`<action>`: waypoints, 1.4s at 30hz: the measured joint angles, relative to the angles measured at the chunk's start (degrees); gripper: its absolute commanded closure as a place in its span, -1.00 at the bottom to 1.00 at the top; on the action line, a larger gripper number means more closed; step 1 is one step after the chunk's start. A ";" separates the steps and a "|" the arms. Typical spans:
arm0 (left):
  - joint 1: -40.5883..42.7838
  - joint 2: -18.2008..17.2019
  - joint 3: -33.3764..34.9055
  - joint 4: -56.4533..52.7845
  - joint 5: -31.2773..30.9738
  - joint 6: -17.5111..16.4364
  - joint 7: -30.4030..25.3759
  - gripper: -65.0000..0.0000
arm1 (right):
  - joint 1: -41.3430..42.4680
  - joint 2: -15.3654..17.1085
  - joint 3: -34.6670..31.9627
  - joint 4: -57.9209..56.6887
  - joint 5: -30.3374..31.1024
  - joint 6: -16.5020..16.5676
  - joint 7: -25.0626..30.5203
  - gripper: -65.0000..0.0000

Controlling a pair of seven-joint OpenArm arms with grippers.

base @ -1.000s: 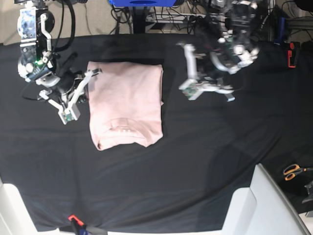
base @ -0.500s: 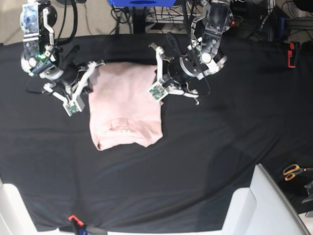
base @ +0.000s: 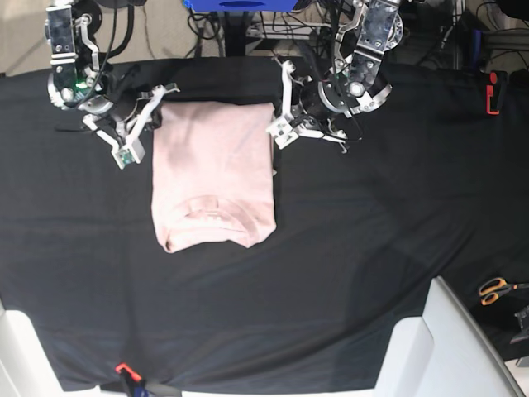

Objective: Fold the T-shirt properly

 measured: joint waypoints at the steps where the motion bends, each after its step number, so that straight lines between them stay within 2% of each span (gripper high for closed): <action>1: 0.07 -0.46 0.00 0.87 0.13 -0.13 0.02 1.00 | -0.20 -0.07 -0.02 0.87 -0.24 -0.11 -0.42 1.00; 6: 0.94 -1.68 -1.49 10.32 -0.31 0.04 -0.02 1.00 | -3.63 0.07 0.00 10.19 -0.46 -0.66 -0.81 1.00; 10: 1.75 0.61 -2.08 13.11 -0.04 0.22 0.46 1.00 | -3.96 0.07 -0.07 13.51 -0.17 -0.20 -2.82 1.00; 16: 0.59 3.26 3.50 6.38 -0.70 -0.68 -0.87 1.00 | -1.18 -2.03 -0.24 8.52 -0.28 0.09 -2.84 1.00; 20: 0.94 2.08 2.29 2.86 0.59 -0.15 0.26 1.00 | -0.81 -2.40 -0.33 1.86 -0.15 0.09 -2.38 1.00; 23: 0.81 1.05 2.51 2.62 -0.37 0.04 -0.15 1.00 | -1.07 -2.10 -0.22 0.11 0.42 0.13 0.70 1.00; 27: 0.94 -0.20 2.45 0.92 -0.04 -0.11 0.11 1.00 | -1.09 -1.97 -0.22 -0.22 0.70 0.24 1.22 1.00; 31: 1.64 -0.39 2.23 4.96 0.33 -0.13 0.39 1.00 | -3.82 -1.97 0.02 5.73 -0.70 -0.37 0.00 1.00; 34: 4.35 0.50 -1.25 12.17 -0.37 -0.15 -0.63 1.00 | -7.43 -1.86 0.15 13.60 -0.59 -0.57 -0.28 1.00; 38: 9.64 -0.17 -7.54 18.82 0.15 -0.15 -0.44 1.00 | -12.15 -2.38 5.84 21.68 0.13 -0.20 0.76 1.00; 42: 17.49 -3.65 -10.62 20.70 0.63 0.22 -0.42 1.00 | -15.58 -1.92 12.39 22.08 -0.39 0.11 -2.38 1.00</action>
